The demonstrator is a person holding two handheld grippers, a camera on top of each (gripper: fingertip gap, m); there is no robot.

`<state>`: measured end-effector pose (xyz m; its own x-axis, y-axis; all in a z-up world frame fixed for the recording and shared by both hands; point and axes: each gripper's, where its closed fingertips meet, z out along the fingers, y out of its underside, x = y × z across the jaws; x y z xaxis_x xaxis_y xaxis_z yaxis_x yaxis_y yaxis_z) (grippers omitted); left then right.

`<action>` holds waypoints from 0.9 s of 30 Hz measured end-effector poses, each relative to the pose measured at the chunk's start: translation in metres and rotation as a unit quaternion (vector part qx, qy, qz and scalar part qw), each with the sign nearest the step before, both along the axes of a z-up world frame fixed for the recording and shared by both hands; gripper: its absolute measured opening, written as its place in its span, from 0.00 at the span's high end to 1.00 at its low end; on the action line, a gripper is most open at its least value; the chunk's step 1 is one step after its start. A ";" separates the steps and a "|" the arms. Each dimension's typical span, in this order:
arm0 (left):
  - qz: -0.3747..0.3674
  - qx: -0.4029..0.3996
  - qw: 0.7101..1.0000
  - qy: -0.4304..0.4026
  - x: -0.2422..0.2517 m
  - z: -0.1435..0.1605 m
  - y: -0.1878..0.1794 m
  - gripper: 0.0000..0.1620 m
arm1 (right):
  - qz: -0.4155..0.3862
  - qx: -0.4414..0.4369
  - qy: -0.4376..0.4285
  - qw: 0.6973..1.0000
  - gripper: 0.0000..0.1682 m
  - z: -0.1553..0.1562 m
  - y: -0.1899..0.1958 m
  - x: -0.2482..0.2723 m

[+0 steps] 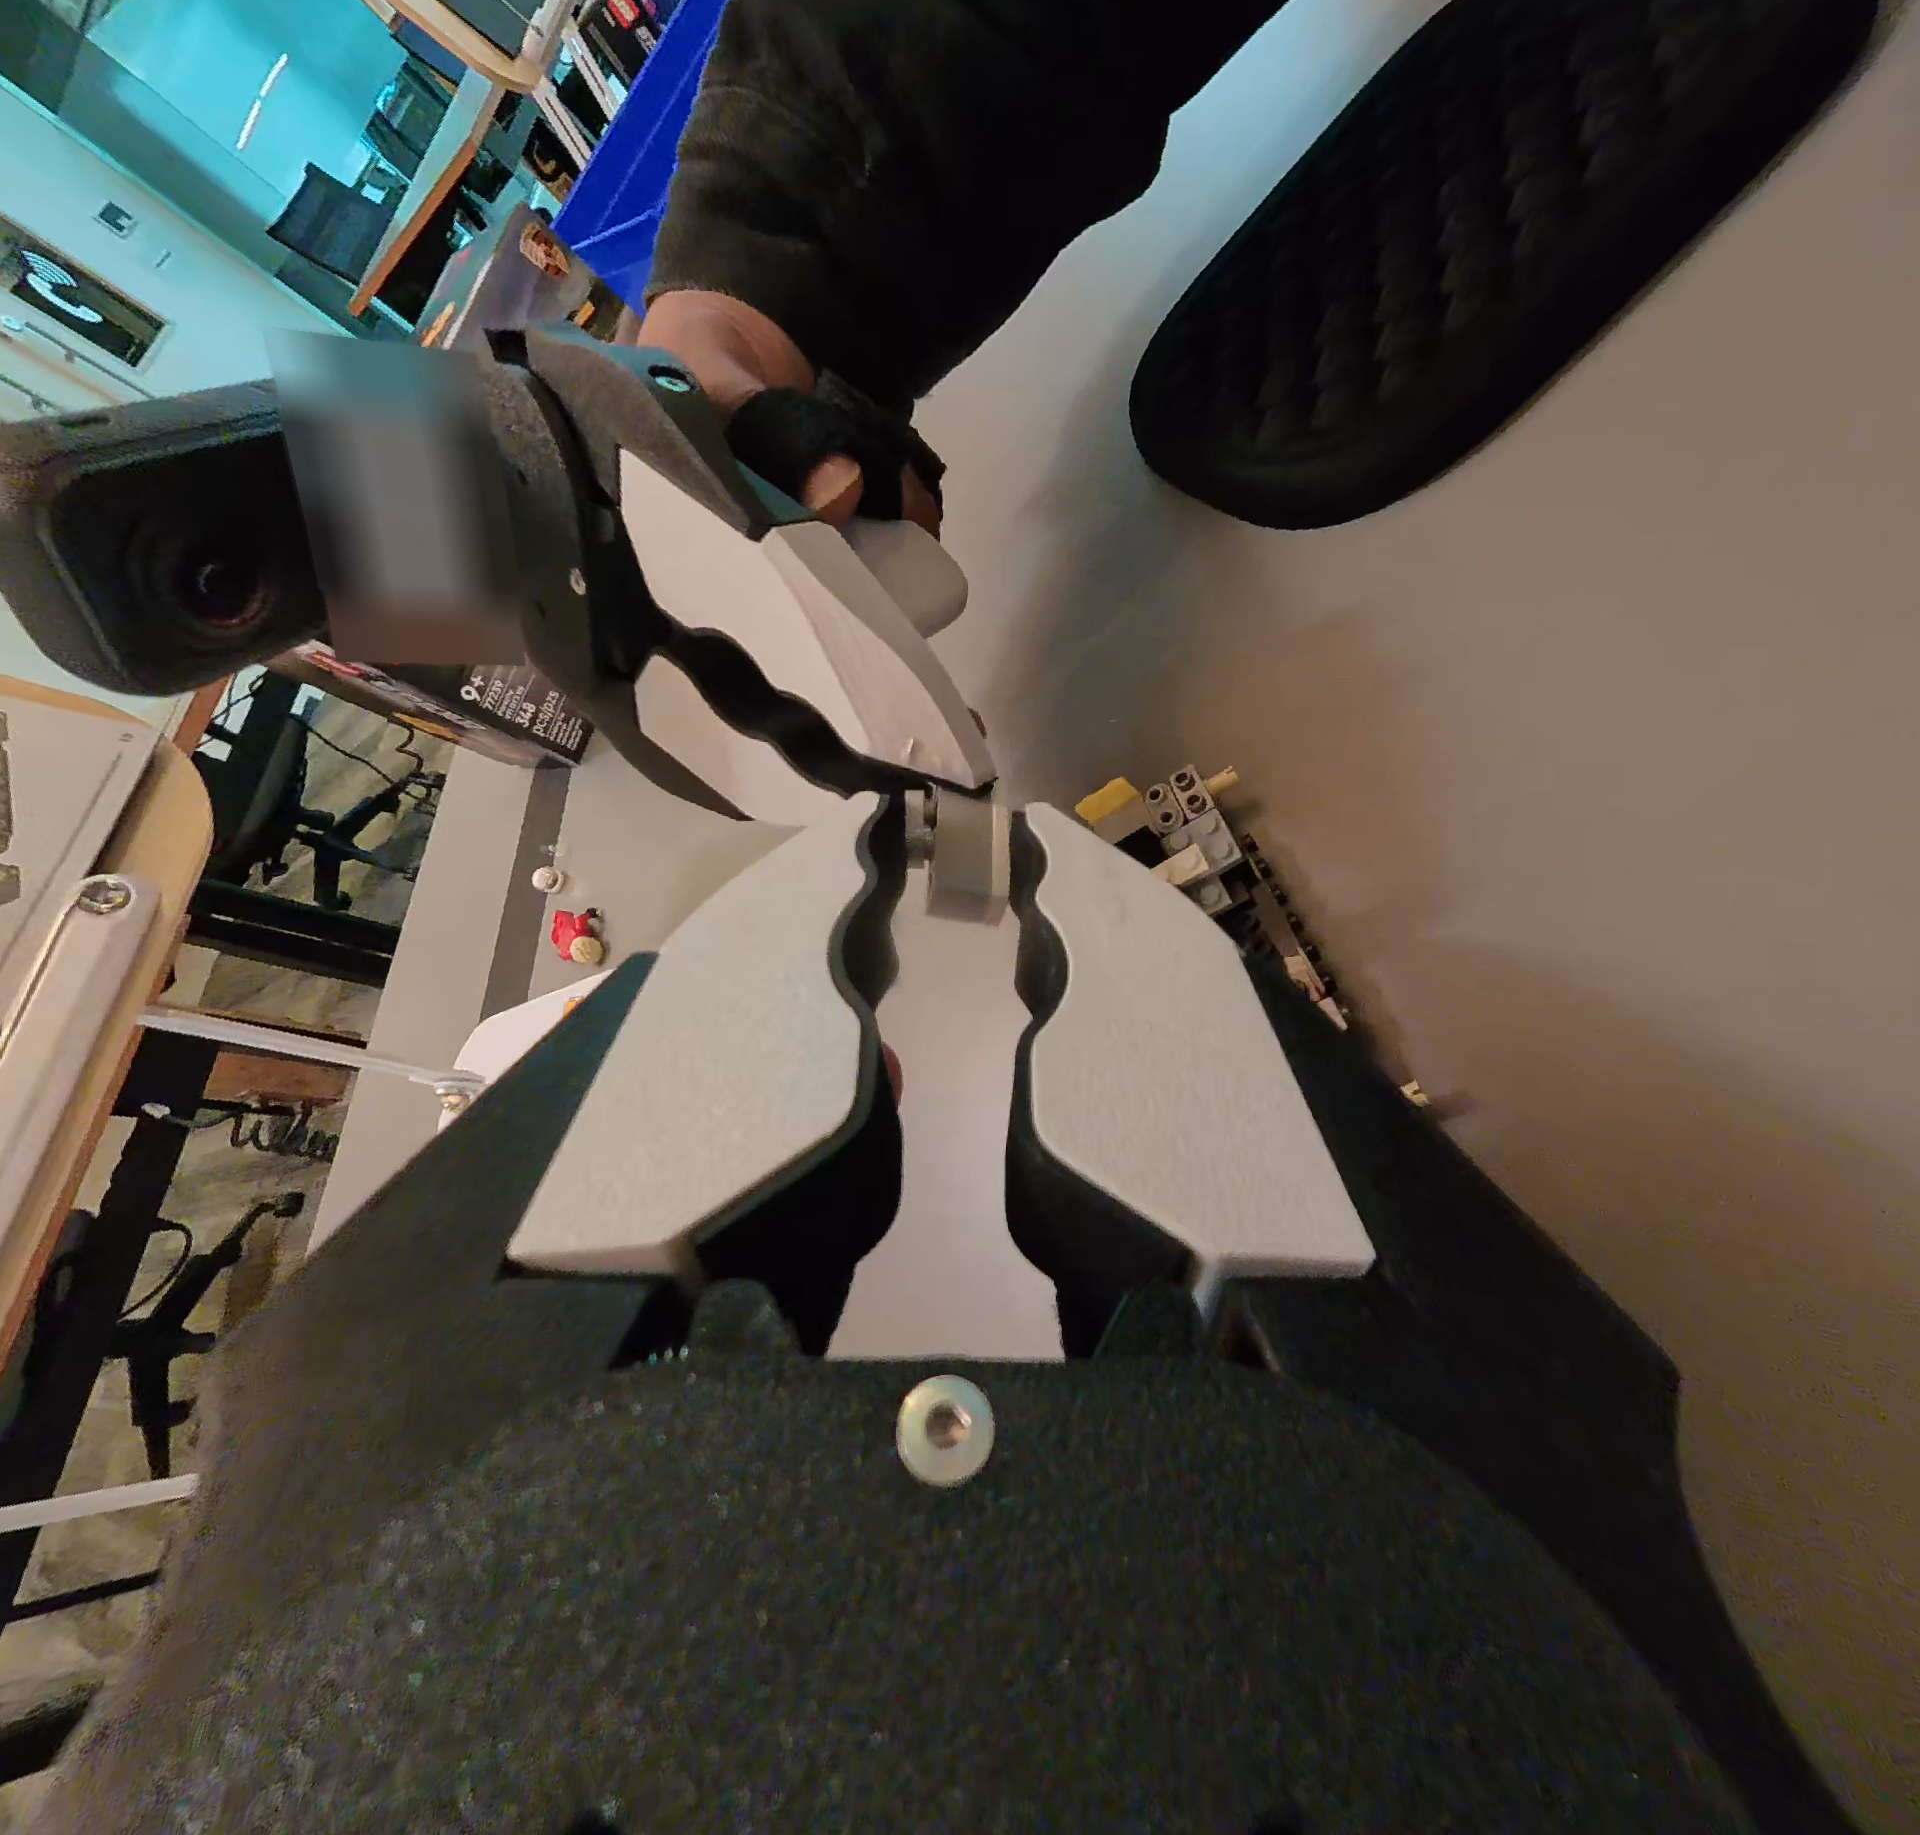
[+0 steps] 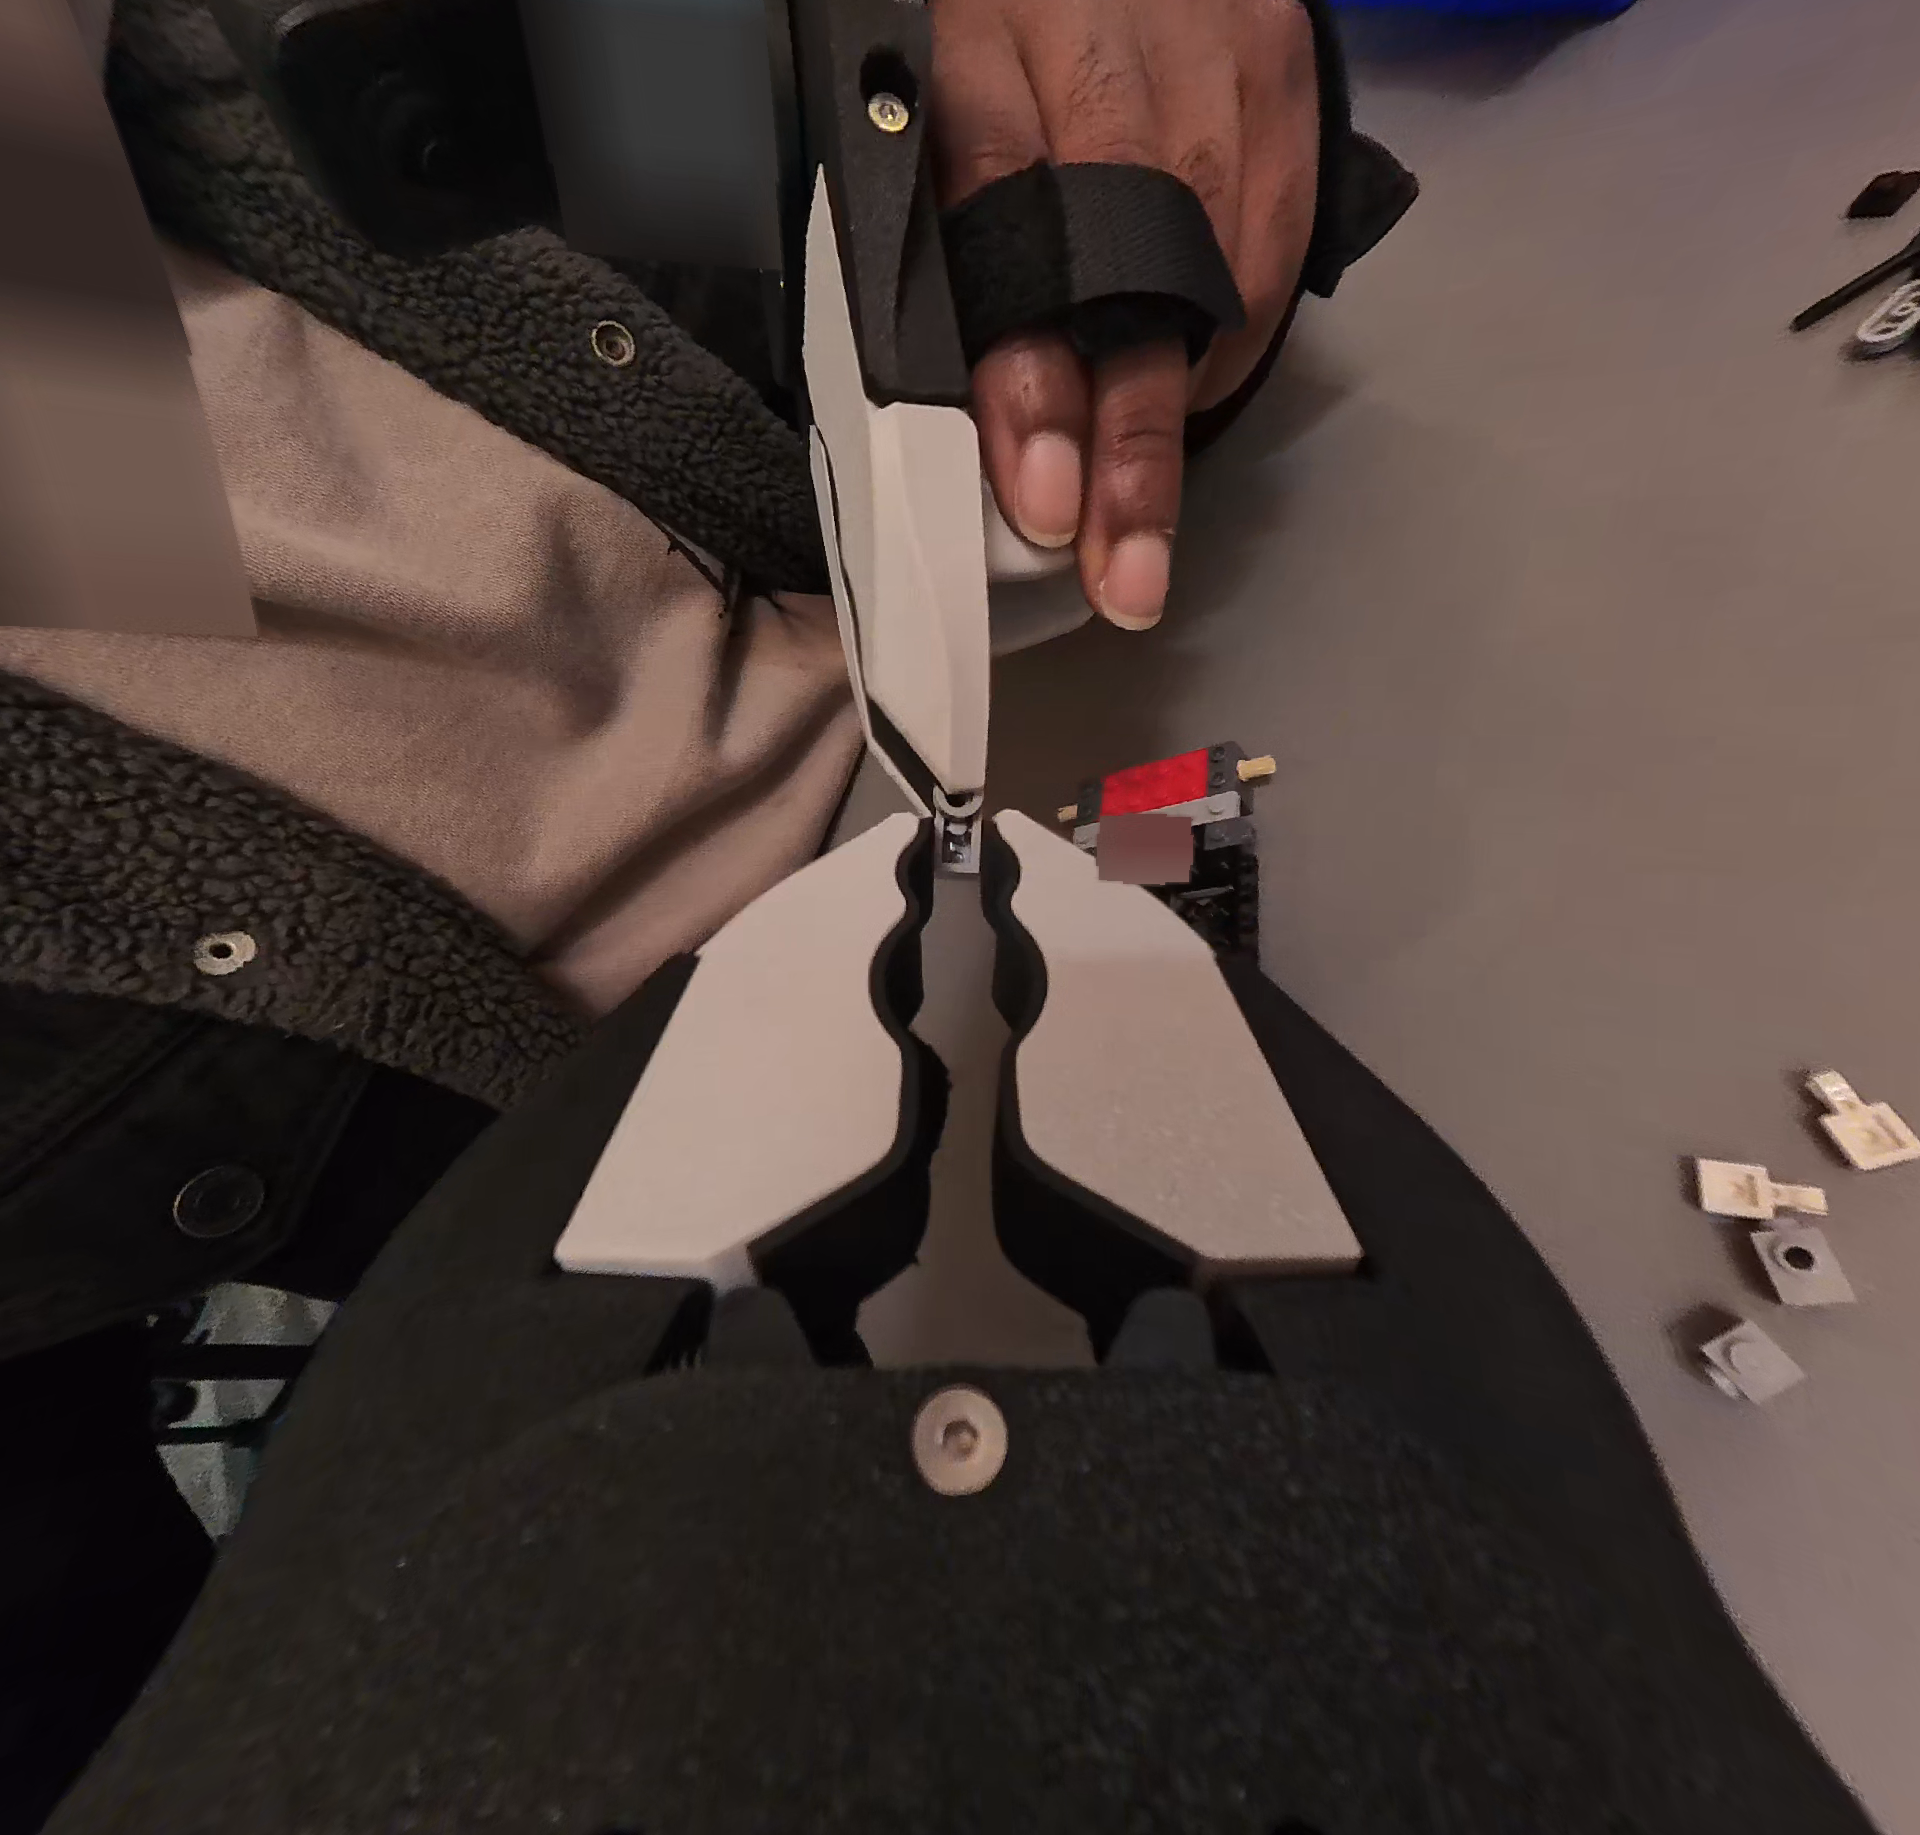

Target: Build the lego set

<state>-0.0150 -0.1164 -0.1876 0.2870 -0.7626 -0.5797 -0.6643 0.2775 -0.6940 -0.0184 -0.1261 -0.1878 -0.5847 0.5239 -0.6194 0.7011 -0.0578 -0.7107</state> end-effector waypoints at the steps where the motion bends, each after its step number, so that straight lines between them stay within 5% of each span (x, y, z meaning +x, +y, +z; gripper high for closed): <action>1: -0.001 0.001 1.000 0.003 0.000 0.000 0.000 0.88 | 0.001 -0.003 -0.003 1.000 0.96 0.000 0.000 0.000; 16: -0.024 -0.007 1.000 0.006 0.007 0.002 -0.009 0.89 | 0.020 -0.034 -0.021 0.999 0.95 0.004 -0.011 0.008; 22: -0.031 -0.063 0.995 -0.069 0.004 0.011 -0.008 0.90 | -0.009 -0.024 0.026 0.999 0.94 0.016 -0.009 0.002; 27: -0.009 -0.133 0.979 -0.152 -0.009 0.019 0.004 0.89 | -0.103 0.122 0.150 0.976 0.86 0.024 0.008 -0.010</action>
